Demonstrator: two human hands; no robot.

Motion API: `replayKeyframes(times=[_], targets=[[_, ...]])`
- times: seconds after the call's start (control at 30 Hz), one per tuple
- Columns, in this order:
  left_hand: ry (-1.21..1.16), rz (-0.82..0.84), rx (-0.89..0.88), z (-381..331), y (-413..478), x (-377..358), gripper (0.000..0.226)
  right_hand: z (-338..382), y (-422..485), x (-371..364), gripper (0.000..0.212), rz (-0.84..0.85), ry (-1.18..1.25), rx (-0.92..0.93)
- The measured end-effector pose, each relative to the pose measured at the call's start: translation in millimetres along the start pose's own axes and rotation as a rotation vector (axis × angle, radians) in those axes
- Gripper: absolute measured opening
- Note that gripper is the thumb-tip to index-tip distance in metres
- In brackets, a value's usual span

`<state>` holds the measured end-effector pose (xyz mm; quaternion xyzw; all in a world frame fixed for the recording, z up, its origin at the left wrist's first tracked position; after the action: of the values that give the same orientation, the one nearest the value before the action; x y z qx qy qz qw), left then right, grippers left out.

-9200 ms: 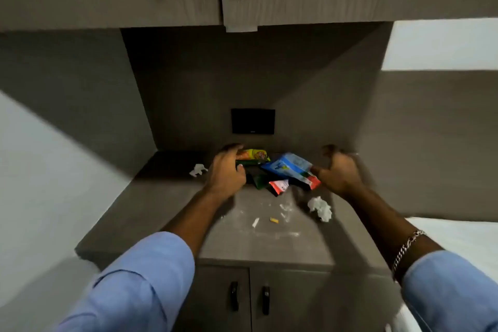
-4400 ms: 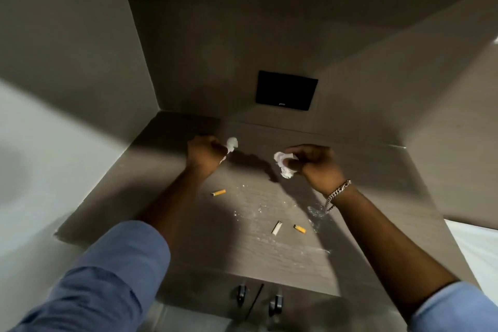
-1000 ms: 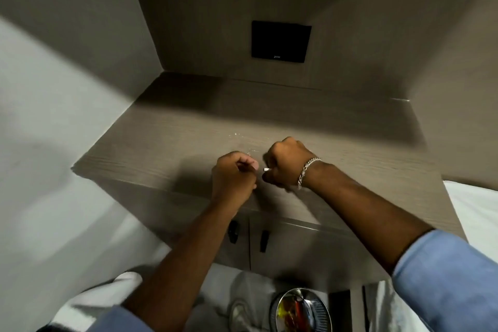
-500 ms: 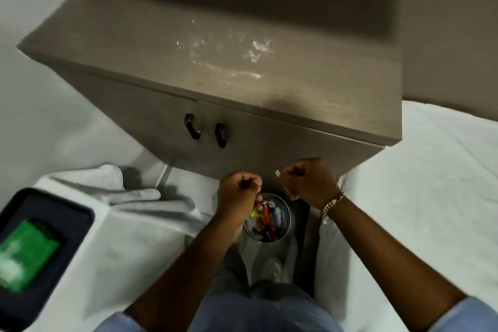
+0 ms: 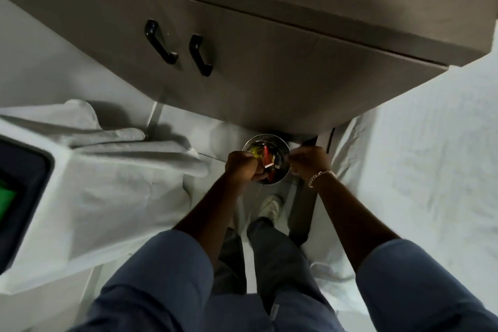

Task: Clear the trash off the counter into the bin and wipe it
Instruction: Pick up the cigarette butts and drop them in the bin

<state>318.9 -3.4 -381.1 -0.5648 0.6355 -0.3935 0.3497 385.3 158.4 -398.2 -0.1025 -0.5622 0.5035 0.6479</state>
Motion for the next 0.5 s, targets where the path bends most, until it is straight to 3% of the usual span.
replayKeyframes(times=[0.13, 0.27, 0.4, 0.5], targets=[[-0.076, 0.066, -0.067, -9.9, -35.2, 20.2, 0.024, -11.1, -23.0, 22.7, 0.015, -0.123, 0.026, -0.015], [-0.162, 0.031, -0.192, -34.3, -70.4, 66.9, 0.027, 18.3, -52.5, 34.9, 0.013, -0.150, -0.007, 0.117], [-0.211, -0.065, -0.371, -61.5, -111.9, 141.8, 0.026, 100.5, -89.0, 16.0, 0.012, -0.137, -0.091, 0.301], [-0.341, -0.176, -0.511, -79.6, -137.5, 215.4, 0.027, 179.2, -116.5, -24.7, 0.020, 0.026, 0.028, 0.449]])
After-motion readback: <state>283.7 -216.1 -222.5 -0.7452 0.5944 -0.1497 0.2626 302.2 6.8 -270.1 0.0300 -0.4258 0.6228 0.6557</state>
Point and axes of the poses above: each hand's wrist, its own y-axis towards the middle knuckle, its own x-axis out of the back of the hand, z = x × y, the point moved 4 cm from there along y, towards the middle knuckle, and after that the axes turned 15 degrees about -y, right-handed, at the moved point
